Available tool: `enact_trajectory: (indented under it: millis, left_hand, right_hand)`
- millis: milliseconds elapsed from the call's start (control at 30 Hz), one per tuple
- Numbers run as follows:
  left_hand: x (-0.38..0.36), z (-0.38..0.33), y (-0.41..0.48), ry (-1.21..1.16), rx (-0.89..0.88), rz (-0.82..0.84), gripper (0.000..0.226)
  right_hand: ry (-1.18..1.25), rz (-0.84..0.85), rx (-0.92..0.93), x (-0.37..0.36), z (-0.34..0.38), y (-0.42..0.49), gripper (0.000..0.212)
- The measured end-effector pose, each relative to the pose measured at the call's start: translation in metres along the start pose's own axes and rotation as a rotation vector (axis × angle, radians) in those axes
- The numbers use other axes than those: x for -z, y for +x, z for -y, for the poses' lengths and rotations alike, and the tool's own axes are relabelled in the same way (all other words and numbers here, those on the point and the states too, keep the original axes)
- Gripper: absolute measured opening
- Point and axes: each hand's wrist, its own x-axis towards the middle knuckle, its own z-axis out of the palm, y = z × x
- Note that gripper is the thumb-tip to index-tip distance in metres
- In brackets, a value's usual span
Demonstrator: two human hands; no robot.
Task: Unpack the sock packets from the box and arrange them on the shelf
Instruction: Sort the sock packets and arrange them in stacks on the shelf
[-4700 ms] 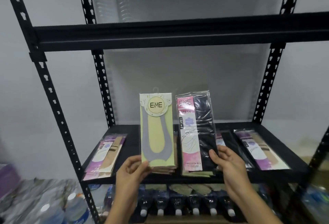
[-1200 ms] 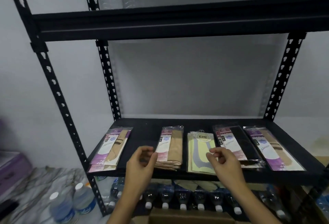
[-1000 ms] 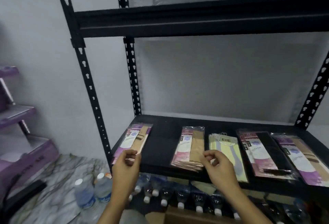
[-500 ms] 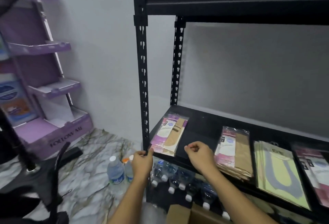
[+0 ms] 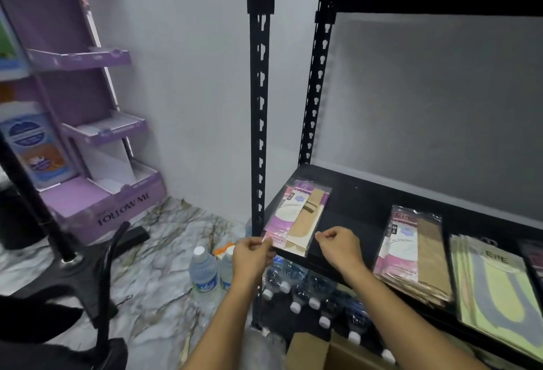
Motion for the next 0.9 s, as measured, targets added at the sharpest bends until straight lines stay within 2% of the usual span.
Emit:
enact_trajectory:
  millis: [200, 600, 767, 900]
  left_hand:
    - [0.005, 0.001, -0.016, -0.116, 0.015, 0.043, 0.011]
    - [0.011, -0.001, -0.039, -0.218, -0.06, 0.099, 0.009]
    - [0.015, 0.001, -0.047, -0.228, -0.072, 0.11, 0.009]
    - [0.021, 0.002, -0.053, -0.278, -0.059, 0.125, 0.008]
  right_hand:
    - [-0.065, 0.035, -0.041, -0.008, 0.015, 0.004, 0.051]
    - [-0.025, 0.032, -0.161, -0.012, 0.014, -0.001, 0.035]
    - [-0.11, 0.047, -0.172, -0.014, 0.018, -0.003, 0.054]
    - [-0.137, 0.061, -0.209, -0.013, 0.018, -0.005, 0.058]
